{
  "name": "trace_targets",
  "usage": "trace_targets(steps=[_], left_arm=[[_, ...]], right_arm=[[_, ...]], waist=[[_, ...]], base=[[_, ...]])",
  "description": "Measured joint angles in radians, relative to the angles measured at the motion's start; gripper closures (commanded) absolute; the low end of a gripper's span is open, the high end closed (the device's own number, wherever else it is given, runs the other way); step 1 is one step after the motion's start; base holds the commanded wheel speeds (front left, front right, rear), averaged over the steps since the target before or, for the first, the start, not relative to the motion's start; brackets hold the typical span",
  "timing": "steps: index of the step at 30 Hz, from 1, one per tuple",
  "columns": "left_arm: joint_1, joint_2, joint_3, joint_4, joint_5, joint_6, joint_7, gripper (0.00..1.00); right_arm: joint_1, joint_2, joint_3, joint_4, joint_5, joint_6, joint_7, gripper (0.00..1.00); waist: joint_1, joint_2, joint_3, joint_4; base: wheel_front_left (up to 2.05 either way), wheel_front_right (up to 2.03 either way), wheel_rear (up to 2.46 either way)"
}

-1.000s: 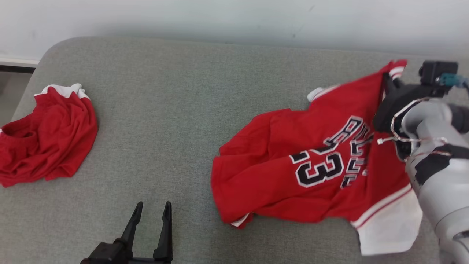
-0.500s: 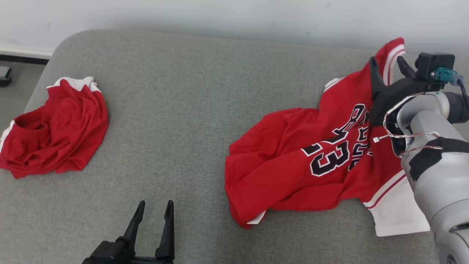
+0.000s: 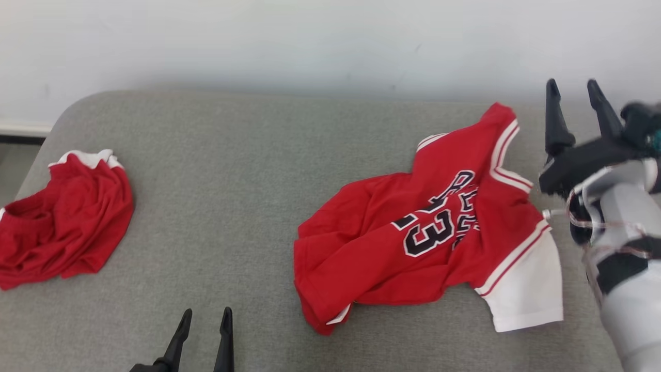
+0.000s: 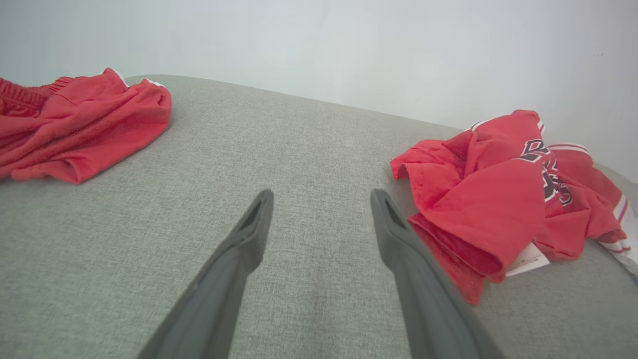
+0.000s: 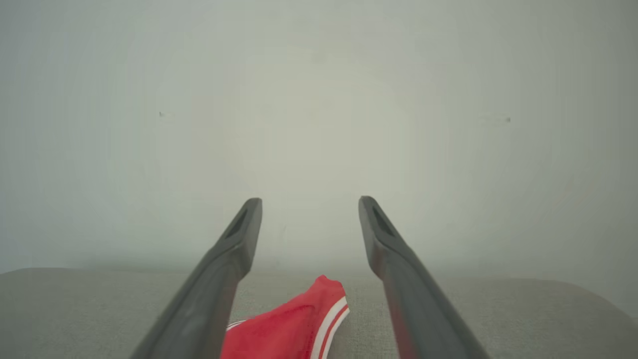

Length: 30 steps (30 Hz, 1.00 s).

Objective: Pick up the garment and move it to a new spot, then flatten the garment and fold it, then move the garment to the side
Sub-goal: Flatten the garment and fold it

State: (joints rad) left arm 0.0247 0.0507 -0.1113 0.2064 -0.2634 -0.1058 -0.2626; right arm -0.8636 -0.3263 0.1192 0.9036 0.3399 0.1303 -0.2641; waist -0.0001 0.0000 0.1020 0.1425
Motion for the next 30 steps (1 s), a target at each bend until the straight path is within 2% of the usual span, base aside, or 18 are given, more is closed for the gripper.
trace_targets(steps=[8, 11, 16, 23, 30], left_arm=[[0.037, 0.0, 0.024, -0.006, 0.015, -0.001, 0.0, 0.0], [0.038, 0.0, 0.025, -0.006, 0.016, -0.001, 0.0, 0.0], [0.043, 0.0, 0.028, -0.009, 0.018, -0.005, 0.0, 0.0], [0.053, 0.0, 0.034, -0.011, 0.022, -0.008, 0.0, 0.0], [0.052, 0.0, 0.016, -0.011, 0.023, -0.009, 0.0, 0.0]], right_arm=[[0.294, 0.0, -0.053, -0.324, 0.02, 0.0, 0.0, 0.0], [0.397, 0.027, -0.091, -0.417, 0.02, 0.0, 0.0, 0.0], [0.561, 0.077, -0.099, -0.551, 0.019, 0.0, 0.0, 0.0], [0.727, 0.132, -0.113, -0.688, -0.027, 0.0, 0.0, 0.0], [0.85, 0.221, -0.132, -0.734, -0.076, 0.0, 0.0, 0.0]], waist=[[0.0, 0.0, -0.042, -0.058], [0.0, 0.0, -0.053, -0.073], [-0.0001, 0.0, -0.067, -0.087], [0.0, 0.0, -0.072, -0.097], [0.0, -0.0001, -0.066, -0.095]], base=[[0.0, 0.0, 0.0], [0.0, 0.0, 0.0], [0.0, 0.0, 0.0], [0.0, 0.0, 0.0], [0.0, 0.0, 0.0]])
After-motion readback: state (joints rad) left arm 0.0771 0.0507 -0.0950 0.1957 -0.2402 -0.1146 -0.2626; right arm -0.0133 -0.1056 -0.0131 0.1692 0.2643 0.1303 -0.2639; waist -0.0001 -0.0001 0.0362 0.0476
